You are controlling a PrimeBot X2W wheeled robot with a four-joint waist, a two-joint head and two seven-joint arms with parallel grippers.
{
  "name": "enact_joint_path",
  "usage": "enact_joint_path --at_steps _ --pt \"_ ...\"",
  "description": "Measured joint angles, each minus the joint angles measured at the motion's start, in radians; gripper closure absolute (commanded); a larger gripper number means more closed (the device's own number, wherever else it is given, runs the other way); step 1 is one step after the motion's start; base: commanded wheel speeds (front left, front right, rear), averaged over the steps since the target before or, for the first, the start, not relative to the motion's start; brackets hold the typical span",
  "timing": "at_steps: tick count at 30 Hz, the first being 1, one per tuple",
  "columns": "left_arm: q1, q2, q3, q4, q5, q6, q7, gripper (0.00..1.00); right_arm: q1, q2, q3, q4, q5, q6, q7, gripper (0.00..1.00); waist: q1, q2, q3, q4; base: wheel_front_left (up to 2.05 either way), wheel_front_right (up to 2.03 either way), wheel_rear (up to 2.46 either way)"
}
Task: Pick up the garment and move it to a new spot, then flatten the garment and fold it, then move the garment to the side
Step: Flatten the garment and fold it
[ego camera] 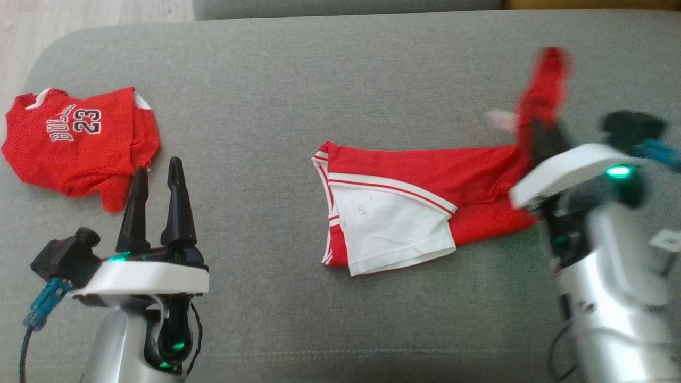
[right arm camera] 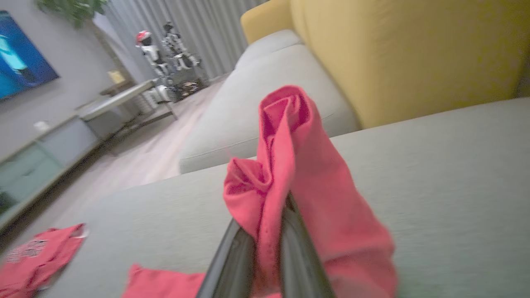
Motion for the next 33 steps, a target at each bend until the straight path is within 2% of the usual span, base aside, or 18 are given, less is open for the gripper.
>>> enact_joint_path --at_steps 5,9,12,13,14,19,21,27,33 --pt "0.0 -0.001 -0.005 0.0 -0.013 0.0 0.0 0.0 0.057 0.003 0.25 -0.109 0.264 0.0 0.042 1.0 0.0 0.0 0.002 0.016 0.0 0.0 0.0" --pt "0.0 -0.001 -0.019 0.002 -0.022 0.0 0.0 0.0 0.077 0.003 0.386 -0.12 0.351 0.0 0.04 1.0 0.0 0.0 0.008 0.035 0.0 0.0 0.0" --pt "0.0 -0.001 -0.028 0.006 -0.022 0.0 0.0 0.0 0.077 0.003 0.435 -0.075 0.401 0.0 0.008 1.0 0.0 0.0 0.016 0.051 0.0 0.0 0.0" --pt "-0.001 -0.001 -0.029 0.008 -0.022 0.001 0.0 0.0 0.076 0.002 0.464 -0.038 0.485 0.0 -0.024 1.0 0.0 0.0 0.021 0.064 0.0 0.0 0.0" --pt "-0.001 -0.001 -0.031 0.009 -0.023 0.001 0.0 0.0 0.075 0.001 0.485 -0.013 0.516 0.0 -0.04 1.0 0.0 0.0 0.024 0.07 0.0 0.0 0.0" --pt "-0.002 -0.001 -0.041 0.015 -0.033 0.001 0.0 0.0 0.039 0.001 0.602 0.117 0.579 0.0 -0.113 1.0 0.0 0.0 0.04 0.101 0.0 0.0 0.0" --pt "-0.002 -0.001 -0.041 0.016 -0.04 0.006 0.0 0.0 0.015 0.001 0.65 0.159 0.595 0.0 -0.151 0.0 0.0 0.0 0.045 0.11 0.0 0.0 0.0" --pt "-0.002 -0.001 -0.043 0.024 -0.04 0.009 0.0 0.0 -0.016 -0.002 0.789 0.173 0.74 0.0 -0.223 0.0 0.0 0.0 0.039 0.121 0.0 0.0 0.0" --pt "-0.001 -0.001 -0.037 0.029 -0.04 0.01 0.0 0.0 -0.071 -0.002 0.783 0.279 0.766 0.0 -0.292 0.0 0.0 0.0 0.018 0.102 0.0 0.0 0.0"
